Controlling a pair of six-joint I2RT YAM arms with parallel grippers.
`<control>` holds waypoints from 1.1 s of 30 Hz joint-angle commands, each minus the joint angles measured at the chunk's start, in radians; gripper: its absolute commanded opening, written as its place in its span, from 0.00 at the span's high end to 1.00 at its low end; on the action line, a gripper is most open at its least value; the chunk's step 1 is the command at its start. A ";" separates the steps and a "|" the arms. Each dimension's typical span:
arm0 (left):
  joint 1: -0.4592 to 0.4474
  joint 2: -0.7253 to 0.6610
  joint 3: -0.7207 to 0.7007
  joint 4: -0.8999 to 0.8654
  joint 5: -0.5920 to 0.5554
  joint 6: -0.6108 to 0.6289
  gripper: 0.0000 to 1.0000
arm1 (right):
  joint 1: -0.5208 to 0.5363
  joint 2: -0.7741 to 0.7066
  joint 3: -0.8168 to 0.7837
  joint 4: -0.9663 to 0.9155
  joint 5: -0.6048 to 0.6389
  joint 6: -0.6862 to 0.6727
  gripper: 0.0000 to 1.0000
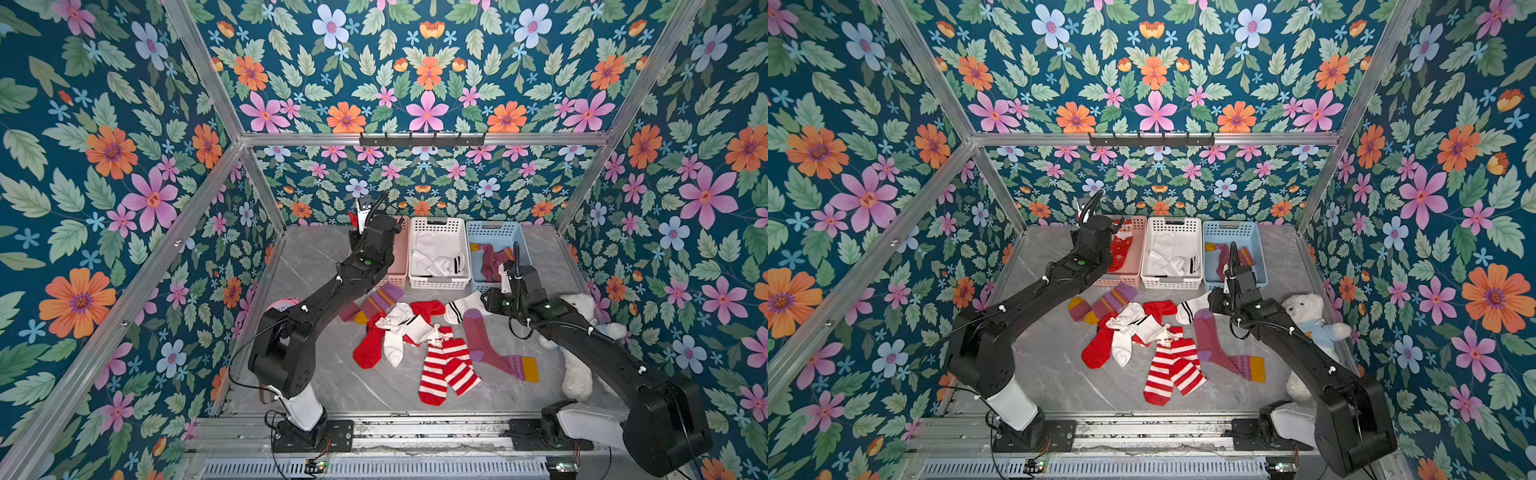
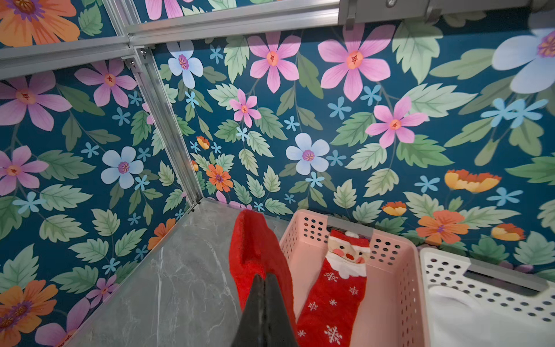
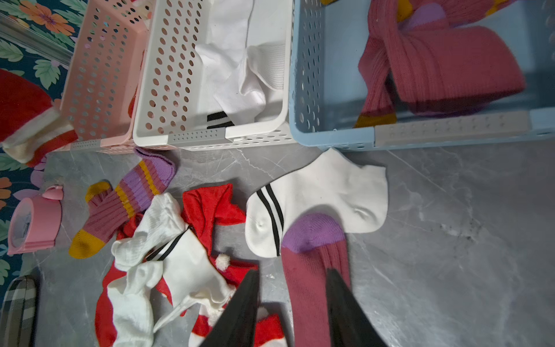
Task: Sort the socks into the basket by color
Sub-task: Place the sock in the bin.
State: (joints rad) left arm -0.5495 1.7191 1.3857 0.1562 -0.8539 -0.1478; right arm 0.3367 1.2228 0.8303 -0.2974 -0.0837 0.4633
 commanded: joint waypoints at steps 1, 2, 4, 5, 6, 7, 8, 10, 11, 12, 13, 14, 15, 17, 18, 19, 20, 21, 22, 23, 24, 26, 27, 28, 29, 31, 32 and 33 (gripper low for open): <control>0.010 0.039 0.026 0.036 -0.022 0.019 1.00 | 0.001 -0.015 -0.004 -0.029 0.017 -0.003 0.60; 0.012 0.055 0.038 0.032 -0.018 0.016 1.00 | 0.001 -0.018 -0.006 -0.033 0.019 -0.007 0.60; 0.014 0.090 0.061 0.028 -0.006 0.009 1.00 | 0.001 -0.021 -0.009 -0.038 0.022 -0.009 0.60; 0.018 0.105 0.071 0.026 0.003 0.004 1.00 | 0.001 -0.023 -0.012 -0.039 0.023 -0.009 0.60; 0.018 0.121 0.078 0.026 0.009 -0.001 1.00 | 0.000 -0.025 -0.015 -0.038 0.022 -0.008 0.60; 0.020 0.139 0.090 0.025 0.014 -0.008 1.00 | 0.001 -0.026 -0.017 -0.038 0.021 -0.009 0.60; 0.023 0.156 0.100 0.023 0.020 -0.014 1.00 | 0.000 -0.026 -0.020 -0.036 0.020 -0.009 0.60; 0.029 0.192 0.125 0.011 0.030 -0.030 1.00 | 0.001 -0.025 -0.024 -0.037 0.019 -0.009 0.60; 0.034 0.210 0.137 0.004 0.037 -0.040 1.00 | 0.000 -0.026 -0.024 -0.040 0.019 -0.009 0.60; 0.037 0.225 0.146 0.002 0.041 -0.046 1.00 | 0.001 -0.026 -0.025 -0.041 0.021 -0.010 0.60; 0.041 0.243 0.155 0.002 0.046 -0.049 1.00 | 0.001 -0.028 -0.025 -0.042 0.022 -0.011 0.60; 0.046 0.259 0.165 0.002 0.053 -0.051 1.00 | 0.001 -0.029 -0.025 -0.048 0.025 -0.012 0.60; 0.049 0.274 0.174 0.004 0.059 -0.054 1.00 | 0.001 -0.030 -0.024 -0.049 0.027 -0.014 0.60; 0.060 0.312 0.197 0.001 0.073 -0.063 1.00 | 0.001 -0.033 -0.026 -0.054 0.033 -0.019 0.60; 0.066 0.329 0.211 -0.006 0.081 -0.069 1.00 | 0.001 -0.033 -0.024 -0.058 0.035 -0.021 0.60; 0.072 0.347 0.227 -0.016 0.091 -0.079 1.00 | 0.001 -0.032 -0.023 -0.059 0.039 -0.022 0.60; 0.079 0.364 0.238 -0.022 0.101 -0.086 1.00 | 0.000 -0.034 -0.024 -0.063 0.041 -0.022 0.60; 0.083 0.375 0.243 -0.021 0.107 -0.090 1.00 | 0.001 -0.034 -0.024 -0.066 0.043 -0.024 0.60; 0.088 0.387 0.246 -0.015 0.114 -0.094 1.00 | 0.001 -0.035 -0.025 -0.068 0.046 -0.025 0.60; 0.093 0.398 0.249 -0.011 0.126 -0.099 1.00 | 0.000 -0.037 -0.026 -0.068 0.048 -0.025 0.60; 0.098 0.410 0.255 -0.009 0.138 -0.103 1.00 | 0.000 -0.038 -0.028 -0.068 0.048 -0.025 0.60; 0.108 0.433 0.274 -0.010 0.167 -0.113 1.00 | 0.000 -0.038 -0.029 -0.072 0.051 -0.025 0.60; 0.111 0.443 0.282 -0.009 0.176 -0.114 1.00 | 0.001 -0.037 -0.029 -0.073 0.051 -0.025 0.60; 0.112 0.456 0.294 -0.011 0.181 -0.113 1.00 | 0.001 -0.038 -0.029 -0.076 0.053 -0.025 0.60; 0.114 0.468 0.307 -0.015 0.183 -0.114 1.00 | 0.001 -0.037 -0.028 -0.076 0.054 -0.024 0.60; 0.118 0.494 0.339 -0.029 0.191 -0.114 1.00 | 0.000 -0.038 -0.029 -0.077 0.056 -0.022 0.60; 0.121 0.506 0.353 -0.035 0.203 -0.114 1.00 | 0.001 -0.039 -0.028 -0.077 0.056 -0.022 0.60; 0.124 0.516 0.363 -0.035 0.217 -0.115 1.00 | 0.001 -0.040 -0.029 -0.078 0.057 -0.024 0.60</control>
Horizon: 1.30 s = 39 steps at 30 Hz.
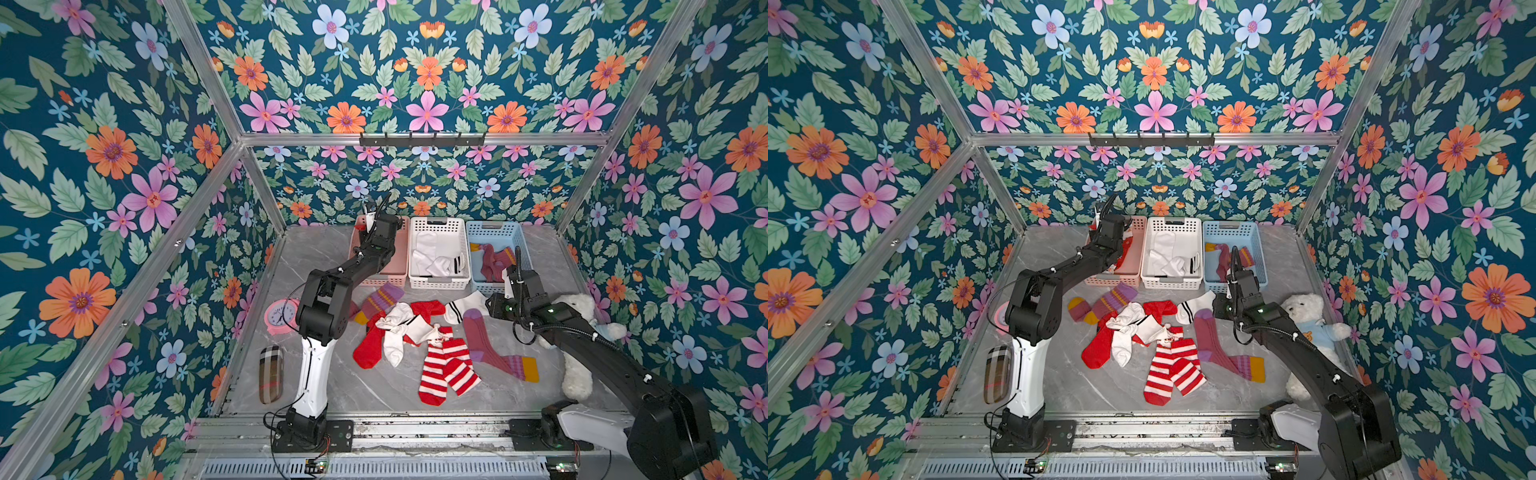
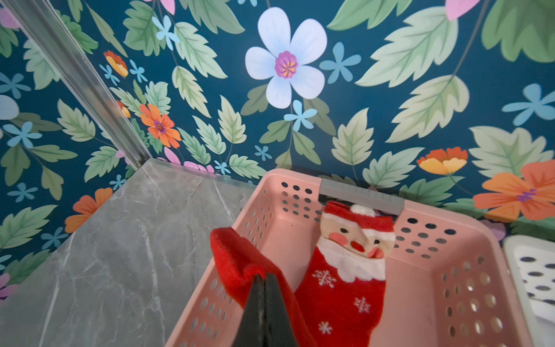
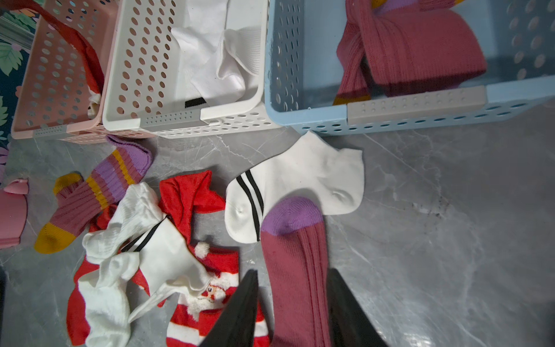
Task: Sort the socks into the basket by color
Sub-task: Place the sock in the bin.
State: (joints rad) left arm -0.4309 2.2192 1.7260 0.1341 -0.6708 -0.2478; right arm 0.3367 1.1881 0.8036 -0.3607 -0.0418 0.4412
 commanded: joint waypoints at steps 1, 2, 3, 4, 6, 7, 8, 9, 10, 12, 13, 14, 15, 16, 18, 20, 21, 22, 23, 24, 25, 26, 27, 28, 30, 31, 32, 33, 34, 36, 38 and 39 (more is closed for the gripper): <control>0.007 0.024 0.030 -0.008 0.062 -0.015 1.00 | 0.001 -0.005 0.000 -0.017 0.016 -0.001 0.60; 0.012 0.030 0.034 0.004 0.096 -0.013 1.00 | 0.001 -0.008 -0.002 -0.017 0.017 0.000 0.60; 0.015 0.036 0.037 0.013 0.130 -0.012 1.00 | 0.001 -0.010 -0.002 -0.017 0.019 -0.001 0.60; 0.019 0.042 0.043 0.018 0.168 -0.010 0.88 | 0.001 -0.011 -0.003 -0.016 0.018 -0.001 0.60; 0.024 0.054 0.066 -0.002 0.195 -0.019 0.70 | 0.001 -0.012 -0.002 -0.018 0.020 0.001 0.60; 0.027 0.056 0.076 -0.011 0.208 -0.018 0.67 | 0.001 -0.012 -0.002 -0.019 0.019 0.001 0.60; 0.029 0.054 0.078 -0.016 0.214 -0.022 0.65 | 0.001 -0.013 -0.002 -0.020 0.018 0.001 0.60; 0.031 0.048 0.077 -0.018 0.224 -0.024 0.63 | 0.001 -0.014 -0.003 -0.020 0.019 0.002 0.60; 0.035 0.041 0.074 -0.018 0.243 -0.027 0.62 | 0.001 -0.014 -0.002 -0.020 0.017 0.003 0.60; 0.040 0.025 0.066 -0.018 0.278 -0.031 0.61 | 0.001 -0.013 -0.003 -0.018 0.016 0.004 0.60; 0.040 0.011 0.058 -0.017 0.290 -0.031 0.60 | 0.001 -0.013 -0.002 -0.018 0.014 0.006 0.59; 0.040 -0.003 0.052 -0.019 0.304 -0.029 0.60 | 0.001 -0.013 -0.004 -0.017 0.013 0.006 0.60; 0.040 -0.018 0.044 -0.020 0.316 -0.029 0.60 | 0.001 -0.014 -0.004 -0.015 0.011 0.007 0.60; 0.040 -0.038 0.032 -0.021 0.330 -0.029 0.60 | 0.001 -0.013 -0.006 -0.012 0.010 0.009 0.60; 0.040 -0.081 0.002 -0.030 0.359 -0.033 0.60 | 0.002 -0.013 -0.011 -0.004 0.006 0.012 0.60; 0.040 -0.137 -0.041 -0.041 0.386 -0.036 0.59 | 0.001 -0.009 -0.015 0.003 0.000 0.016 0.59; 0.040 -0.170 -0.070 -0.046 0.400 -0.039 0.59 | 0.001 -0.008 -0.018 0.007 -0.006 0.018 0.60; 0.040 -0.208 -0.106 -0.049 0.415 -0.044 0.58 | 0.000 -0.006 -0.020 0.012 -0.011 0.020 0.60; 0.040 -0.241 -0.139 -0.051 0.428 -0.045 0.57 | 0.001 -0.004 -0.022 0.018 -0.017 0.021 0.60; 0.040 -0.279 -0.178 -0.053 0.441 -0.052 0.57 | 0.001 -0.003 -0.024 0.026 -0.024 0.022 0.60; 0.040 -0.318 -0.218 -0.056 0.453 -0.058 0.56 | 0.001 0.000 -0.027 0.030 -0.030 0.024 0.59; 0.040 -0.349 -0.248 -0.060 0.465 -0.063 0.56 | 0.001 0.002 -0.030 0.037 -0.038 0.025 0.59; 0.040 -0.382 -0.282 -0.067 0.478 -0.069 0.56 | 0.000 0.006 -0.030 0.046 -0.048 0.027 0.59; 0.040 -0.416 -0.312 -0.075 0.493 -0.076 0.56 | 0.002 0.012 -0.033 0.053 -0.055 0.028 0.59; 0.040 -0.467 -0.369 -0.089 0.526 -0.093 0.56 | 0.005 0.021 -0.040 0.066 -0.059 0.032 0.60; 0.040 -0.492 -0.400 -0.094 0.544 -0.103 0.56 | 0.009 0.029 -0.044 0.072 -0.061 0.033 0.59; 0.040 -0.514 -0.429 -0.094 0.558 -0.114 0.56 | 0.010 0.038 -0.048 0.079 -0.063 0.036 0.59; 0.040 -0.534 -0.460 -0.090 0.576 -0.124 0.56 | 0.012 0.049 -0.055 0.088 -0.067 0.039 0.59; 0.040 -0.555 -0.495 -0.083 0.587 -0.128 0.56 | 0.015 0.062 -0.062 0.099 -0.073 0.044 0.59; 0.040 -0.599 -0.579 -0.035 0.597 -0.131 0.56 | 0.017 0.087 -0.078 0.129 -0.089 0.059 0.59; 0.040 -0.641 -0.660 0.010 0.598 -0.146 0.55 | 0.022 0.111 -0.092 0.165 -0.109 0.073 0.59; 0.040 -0.655 -0.690 0.020 0.601 -0.149 0.55 | 0.026 0.126 -0.094 0.176 -0.113 0.078 0.59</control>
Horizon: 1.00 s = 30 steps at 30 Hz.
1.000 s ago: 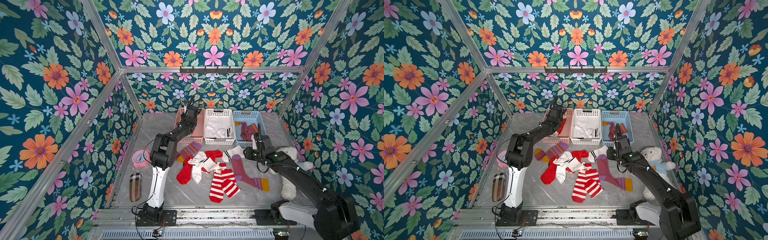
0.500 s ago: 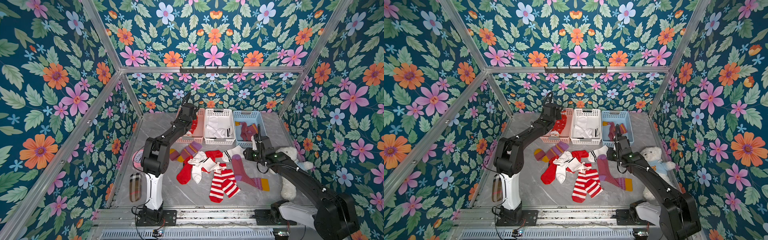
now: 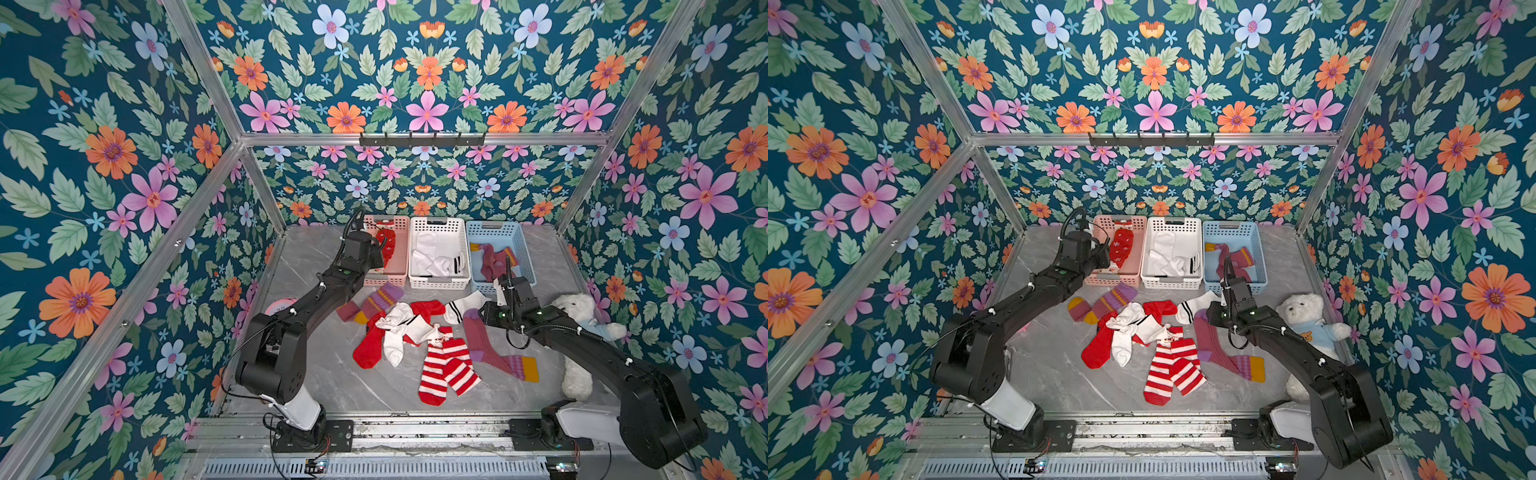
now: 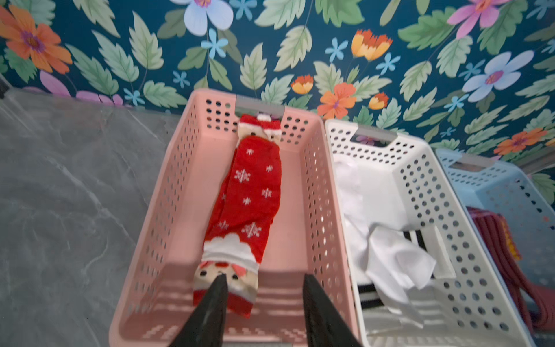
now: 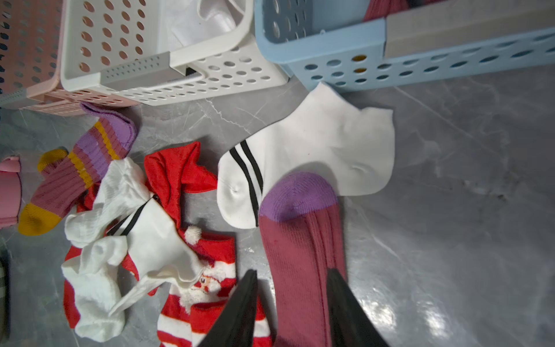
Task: Sort the socks into the basket by color
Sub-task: Place the sock in the bin, then pick up the sock at the center of the board.
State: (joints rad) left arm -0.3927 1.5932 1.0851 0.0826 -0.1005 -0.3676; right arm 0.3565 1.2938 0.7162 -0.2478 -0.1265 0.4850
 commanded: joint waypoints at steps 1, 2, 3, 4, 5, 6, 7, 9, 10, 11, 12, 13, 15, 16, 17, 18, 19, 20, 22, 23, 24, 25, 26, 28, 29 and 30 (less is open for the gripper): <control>0.002 -0.040 -0.069 0.073 0.034 -0.035 0.55 | 0.014 0.034 -0.001 0.064 -0.026 0.037 0.59; 0.002 -0.050 -0.086 0.071 0.040 -0.039 0.55 | 0.023 0.042 0.003 0.062 -0.020 0.037 0.59; 0.002 -0.058 -0.101 0.071 0.049 -0.039 0.55 | 0.033 0.052 0.009 0.060 -0.010 0.035 0.59; 0.002 -0.065 -0.114 0.072 0.057 -0.040 0.55 | 0.044 0.061 0.013 0.059 0.004 0.032 0.59; 0.002 -0.071 -0.126 0.074 0.064 -0.040 0.55 | 0.055 0.071 0.018 0.057 0.017 0.028 0.59; 0.001 -0.078 -0.141 0.081 0.072 -0.040 0.55 | 0.064 0.083 0.023 0.054 0.031 0.026 0.59; 0.002 -0.083 -0.156 0.092 0.078 -0.042 0.55 | 0.071 0.097 0.027 0.055 0.038 0.026 0.59; 0.002 -0.089 -0.177 0.100 0.079 -0.043 0.55 | 0.080 0.124 0.032 0.062 0.042 0.028 0.59; 0.001 -0.091 -0.184 0.100 0.082 -0.043 0.55 | 0.083 0.136 0.035 0.066 0.043 0.030 0.60; 0.002 -0.092 -0.188 0.100 0.085 -0.044 0.55 | 0.087 0.145 0.038 0.069 0.047 0.030 0.60; 0.002 -0.095 -0.193 0.098 0.091 -0.044 0.55 | 0.092 0.155 0.042 0.069 0.060 0.032 0.60; 0.002 -0.097 -0.196 0.100 0.096 -0.044 0.55 | 0.099 0.161 0.049 0.062 0.083 0.033 0.60; 0.002 -0.103 -0.202 0.106 0.101 -0.045 0.55 | 0.119 0.171 0.062 0.050 0.130 0.028 0.60; 0.002 -0.105 -0.203 0.108 0.101 -0.044 0.55 | 0.128 0.181 0.069 0.044 0.147 0.022 0.60; 0.002 -0.105 -0.203 0.108 0.100 -0.044 0.55 | 0.132 0.190 0.077 0.039 0.155 0.019 0.60; 0.002 -0.106 -0.203 0.106 0.100 -0.042 0.55 | 0.137 0.204 0.085 0.036 0.161 0.017 0.60; 0.002 -0.108 -0.200 0.105 0.100 -0.042 0.55 | 0.142 0.219 0.091 0.036 0.170 0.015 0.60; 0.002 -0.108 -0.199 0.103 0.101 -0.041 0.55 | 0.146 0.228 0.097 0.033 0.180 0.014 0.60; 0.002 -0.113 -0.197 0.099 0.099 -0.039 0.55 | 0.157 0.249 0.110 0.026 0.209 0.017 0.60; 0.002 -0.115 -0.198 0.098 0.098 -0.037 0.55 | 0.160 0.256 0.112 0.026 0.217 0.019 0.61; 0.002 -0.117 -0.198 0.097 0.095 -0.036 0.55 | 0.162 0.263 0.112 0.028 0.225 0.023 0.61; 0.001 -0.119 -0.198 0.094 0.092 -0.034 0.55 | 0.162 0.269 0.112 0.034 0.233 0.026 0.62; 0.002 -0.120 -0.200 0.093 0.091 -0.033 0.55 | 0.162 0.276 0.112 0.039 0.237 0.027 0.64; 0.002 -0.123 -0.200 0.088 0.088 -0.031 0.54 | 0.162 0.293 0.118 0.039 0.244 0.027 0.66; 0.002 -0.124 -0.202 0.088 0.087 -0.031 0.54 | 0.163 0.298 0.119 0.038 0.246 0.027 0.67; 0.002 -0.126 -0.203 0.085 0.086 -0.031 0.54 | 0.163 0.303 0.121 0.038 0.249 0.027 0.68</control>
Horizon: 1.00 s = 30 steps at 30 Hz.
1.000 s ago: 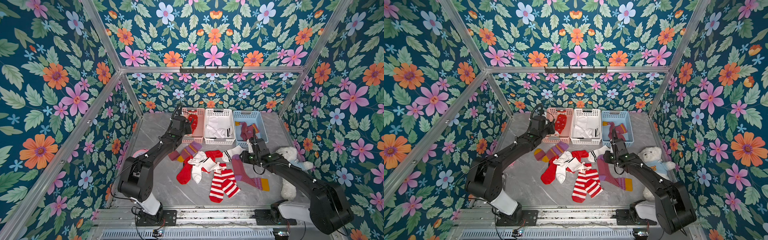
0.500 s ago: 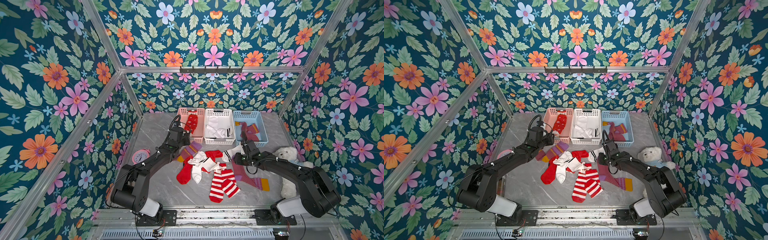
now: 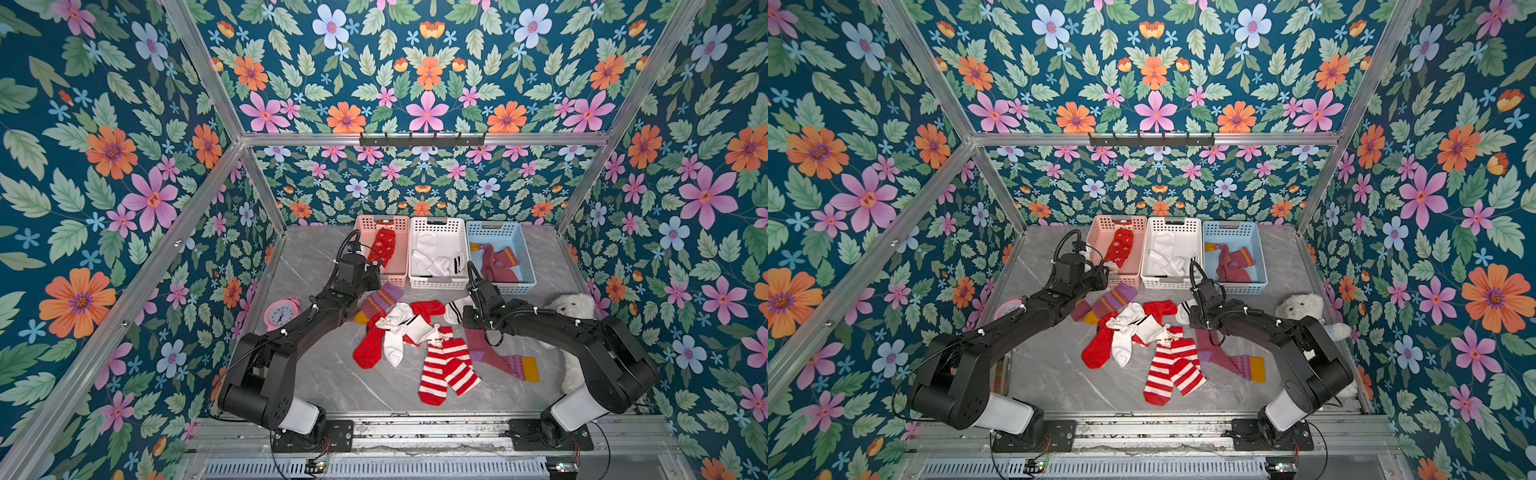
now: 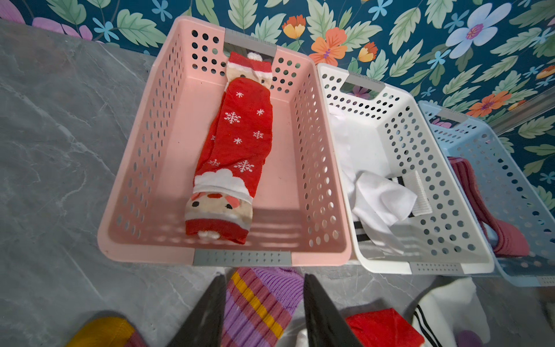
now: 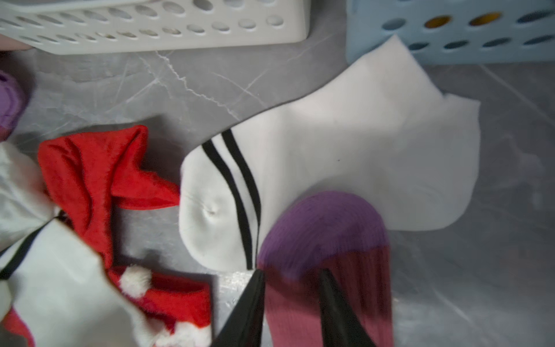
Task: Sort the socks into the basket by color
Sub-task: Pick up the sock at the center of the board.
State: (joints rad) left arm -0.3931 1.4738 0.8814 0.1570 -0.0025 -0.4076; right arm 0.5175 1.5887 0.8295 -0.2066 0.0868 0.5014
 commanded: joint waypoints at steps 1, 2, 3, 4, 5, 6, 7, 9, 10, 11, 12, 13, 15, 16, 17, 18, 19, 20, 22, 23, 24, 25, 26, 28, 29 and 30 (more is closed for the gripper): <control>0.002 -0.006 0.000 0.009 -0.014 0.008 0.54 | 0.002 0.011 0.008 -0.005 0.039 0.012 0.69; 0.002 -0.008 -0.004 0.009 -0.015 0.008 0.54 | 0.002 0.013 0.008 -0.007 0.042 0.013 0.70; 0.002 -0.008 -0.005 0.009 -0.016 0.007 0.54 | 0.003 0.013 0.007 -0.008 0.043 0.015 0.72; 0.002 -0.008 -0.007 0.009 -0.016 0.007 0.54 | 0.002 0.013 0.007 -0.009 0.044 0.014 0.73; 0.002 -0.007 -0.009 0.009 -0.017 0.006 0.54 | 0.003 0.012 0.007 -0.011 0.045 0.014 0.74; 0.002 -0.008 -0.009 0.009 -0.017 0.006 0.54 | 0.003 0.011 0.007 -0.014 0.047 0.014 0.75; 0.002 -0.005 -0.010 0.009 -0.019 0.003 0.54 | 0.003 0.011 0.008 -0.015 0.048 0.014 0.76; 0.002 -0.002 -0.010 0.009 -0.016 0.003 0.54 | 0.001 0.008 0.008 -0.015 0.049 0.014 0.78; 0.002 0.000 -0.010 0.008 -0.015 0.002 0.54 | 0.003 0.006 0.007 -0.017 0.050 0.014 0.79; 0.002 0.000 -0.010 0.009 -0.013 0.001 0.54 | 0.003 0.005 0.007 -0.018 0.051 0.015 0.80; 0.002 0.001 -0.009 0.009 -0.010 0.000 0.54 | 0.003 0.000 0.008 -0.020 0.051 0.015 0.82; 0.002 0.000 -0.010 0.009 -0.011 0.000 0.54 | 0.003 -0.007 0.010 -0.026 0.051 0.016 0.84; 0.002 0.001 -0.009 0.009 -0.011 0.000 0.54 | 0.003 -0.028 0.016 -0.044 0.048 0.014 0.87; 0.002 0.001 -0.010 0.009 -0.011 0.000 0.54 | 0.004 -0.044 0.018 -0.053 0.049 0.012 0.87; 0.002 0.001 -0.010 0.009 -0.012 0.001 0.54 | 0.003 -0.059 0.020 -0.061 0.050 0.010 0.88; 0.002 0.000 -0.009 0.009 -0.014 0.001 0.54 | 0.003 -0.080 0.024 -0.070 0.052 0.007 0.89; 0.002 0.002 -0.010 0.009 -0.015 0.001 0.54 | 0.003 -0.102 0.027 -0.079 0.054 0.003 0.89; 0.002 0.002 -0.010 0.009 -0.015 0.001 0.54 | 0.005 -0.121 0.029 -0.087 0.057 0.000 0.90; 0.002 0.002 -0.010 0.009 -0.013 0.000 0.54 | 0.004 -0.171 0.034 -0.107 0.065 -0.009 0.90; 0.002 0.002 -0.010 0.009 -0.012 0.000 0.54 | 0.004 -0.192 0.037 -0.113 0.068 -0.013 0.90; 0.002 0.002 -0.011 0.010 -0.012 0.000 0.54 | 0.004 -0.217 0.041 -0.123 0.074 -0.016 0.90; 0.002 0.002 -0.011 0.010 -0.012 -0.002 0.54 | 0.004 -0.244 0.045 -0.133 0.077 -0.022 0.90; 0.002 0.002 -0.012 0.011 -0.013 -0.002 0.54 | 0.003 -0.265 0.051 -0.142 0.080 -0.028 0.90; 0.002 0.003 -0.012 0.012 -0.010 -0.003 0.54 | 0.004 -0.314 0.069 -0.165 0.085 -0.044 0.90; 0.002 0.002 -0.010 0.012 -0.010 -0.002 0.54 | 0.003 -0.330 0.081 -0.178 0.086 -0.051 0.90; 0.002 0.003 -0.010 0.011 -0.009 -0.002 0.54 | 0.003 -0.347 0.099 -0.195 0.091 -0.060 0.90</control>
State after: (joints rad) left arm -0.3931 1.4754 0.8700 0.1566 -0.0055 -0.4088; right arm 0.5209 1.2724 0.9012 -0.3500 0.1509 0.4652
